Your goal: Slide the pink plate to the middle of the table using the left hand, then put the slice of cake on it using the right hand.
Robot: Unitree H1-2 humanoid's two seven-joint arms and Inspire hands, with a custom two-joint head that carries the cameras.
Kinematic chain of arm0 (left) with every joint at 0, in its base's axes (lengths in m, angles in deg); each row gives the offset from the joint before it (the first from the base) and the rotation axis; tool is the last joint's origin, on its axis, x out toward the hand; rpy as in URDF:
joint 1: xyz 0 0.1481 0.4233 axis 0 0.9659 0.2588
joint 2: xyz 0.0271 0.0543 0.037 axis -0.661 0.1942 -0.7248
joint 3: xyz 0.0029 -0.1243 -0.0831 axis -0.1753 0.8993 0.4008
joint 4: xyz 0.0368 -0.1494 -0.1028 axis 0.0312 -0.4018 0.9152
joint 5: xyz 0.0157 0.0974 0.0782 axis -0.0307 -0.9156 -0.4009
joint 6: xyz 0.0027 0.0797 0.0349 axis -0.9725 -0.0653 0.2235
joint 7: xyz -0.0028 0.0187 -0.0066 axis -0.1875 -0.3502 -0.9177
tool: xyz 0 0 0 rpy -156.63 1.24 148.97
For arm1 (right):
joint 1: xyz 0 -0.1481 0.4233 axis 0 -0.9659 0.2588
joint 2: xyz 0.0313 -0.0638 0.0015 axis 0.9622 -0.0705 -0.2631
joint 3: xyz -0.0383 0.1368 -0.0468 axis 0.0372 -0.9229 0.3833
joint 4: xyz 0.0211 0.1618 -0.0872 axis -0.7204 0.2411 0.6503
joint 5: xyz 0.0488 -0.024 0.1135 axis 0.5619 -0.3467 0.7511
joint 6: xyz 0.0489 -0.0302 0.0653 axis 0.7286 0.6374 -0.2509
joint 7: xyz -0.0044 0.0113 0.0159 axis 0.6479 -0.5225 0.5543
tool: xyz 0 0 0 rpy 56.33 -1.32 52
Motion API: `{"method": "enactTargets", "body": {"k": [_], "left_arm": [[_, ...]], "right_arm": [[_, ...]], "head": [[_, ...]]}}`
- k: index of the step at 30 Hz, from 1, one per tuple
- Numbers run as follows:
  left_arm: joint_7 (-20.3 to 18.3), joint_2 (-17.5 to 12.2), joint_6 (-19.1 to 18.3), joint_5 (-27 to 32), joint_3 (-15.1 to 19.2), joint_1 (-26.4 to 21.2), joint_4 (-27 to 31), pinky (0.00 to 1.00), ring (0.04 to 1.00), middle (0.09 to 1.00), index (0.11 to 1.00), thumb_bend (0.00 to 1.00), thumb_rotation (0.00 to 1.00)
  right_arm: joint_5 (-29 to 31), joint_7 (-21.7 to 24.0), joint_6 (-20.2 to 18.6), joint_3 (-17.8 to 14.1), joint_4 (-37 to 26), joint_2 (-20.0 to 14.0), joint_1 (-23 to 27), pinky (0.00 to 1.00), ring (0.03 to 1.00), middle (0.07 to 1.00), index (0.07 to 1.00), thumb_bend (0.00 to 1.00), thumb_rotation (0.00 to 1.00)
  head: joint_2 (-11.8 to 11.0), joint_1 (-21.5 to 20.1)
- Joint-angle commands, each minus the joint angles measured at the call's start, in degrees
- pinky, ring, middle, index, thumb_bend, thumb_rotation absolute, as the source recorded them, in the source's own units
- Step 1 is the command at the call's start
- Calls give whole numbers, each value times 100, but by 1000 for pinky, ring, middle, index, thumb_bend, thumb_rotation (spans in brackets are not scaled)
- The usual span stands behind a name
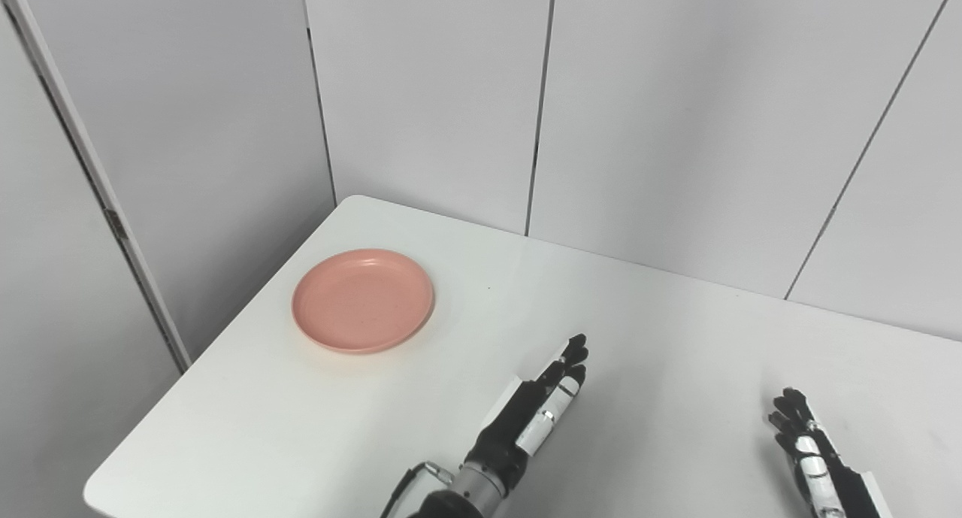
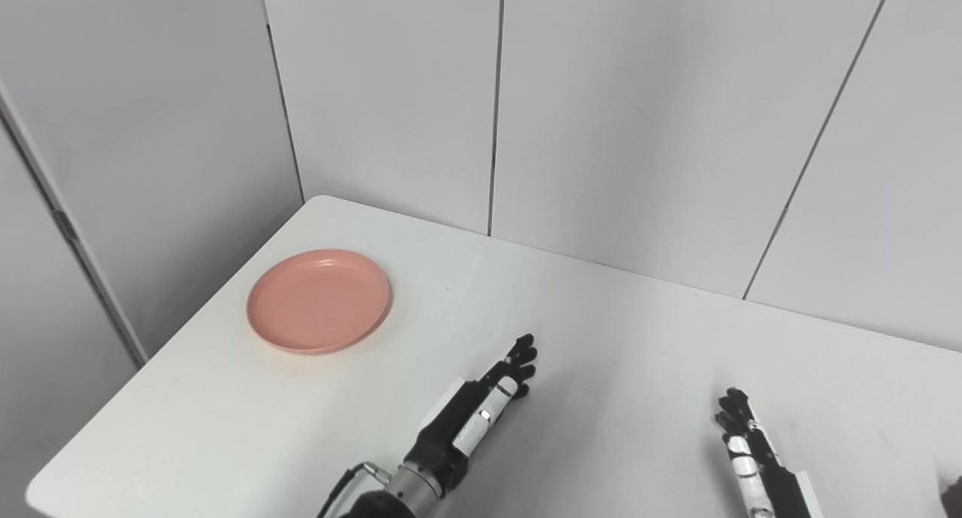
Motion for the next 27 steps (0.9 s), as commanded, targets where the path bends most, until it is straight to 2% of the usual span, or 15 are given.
{"method": "enactTargets", "body": {"k": [1, 3, 5, 8, 10, 13, 18, 25, 27], "left_arm": [[-110, -40, -72, 153, 63, -450, 335, 912, 948, 962, 945, 381, 1000], [-149, -78, -289, 258, 166, -678, 511, 903, 935, 950, 934, 393, 1000], [-206, -153, -656, 396, 280, -916, 772, 880, 897, 922, 911, 439, 998], [-239, -242, -1050, 541, 403, -1105, 1025, 873, 886, 914, 904, 450, 994], [-216, -330, -1346, 673, 572, -1285, 1252, 837, 847, 881, 870, 449, 993], [-175, -523, -1567, 756, 803, -1467, 1471, 833, 859, 877, 860, 434, 1000], [-45, -787, -1731, 890, 1260, -1695, 1669, 847, 867, 876, 857, 401, 1000], [89, -1260, -1614, 1331, 2101, -1841, 1439, 842, 859, 863, 840, 389, 1000], [106, -1423, -1547, 1401, 2314, -1857, 1324, 846, 855, 862, 838, 397, 998]], "right_arm": [[9, 18, -49, -15, 39, -35, -210, 985, 944, 955, 962, 198, 1000], [18, 21, -79, -24, 7, -35, -209, 982, 943, 954, 962, 183, 1000], [43, 48, -97, -28, -1, -46, -201, 988, 946, 956, 965, 183, 1000], [94, 87, -132, -36, -17, -52, -195, 992, 947, 958, 966, 187, 1000], [131, 107, -142, -45, -24, -55, -193, 997, 950, 960, 967, 179, 1000], [155, 107, -141, -43, -24, -64, -190, 995, 949, 958, 966, 180, 1000], [186, 95, -198, -40, -40, -62, -173, 994, 948, 956, 962, 174, 1000], [113, 64, -50, -26, 91, -65, -122, 971, 936, 945, 953, 165, 1000], [118, 64, -128, -25, 50, -61, -124, 974, 936, 946, 956, 169, 1000]], "head": [[65, 45], [76, 80], [87, 117], [103, 127], [118, 126], [128, 129], [159, 152], [121, 205], [121, 205]]}}
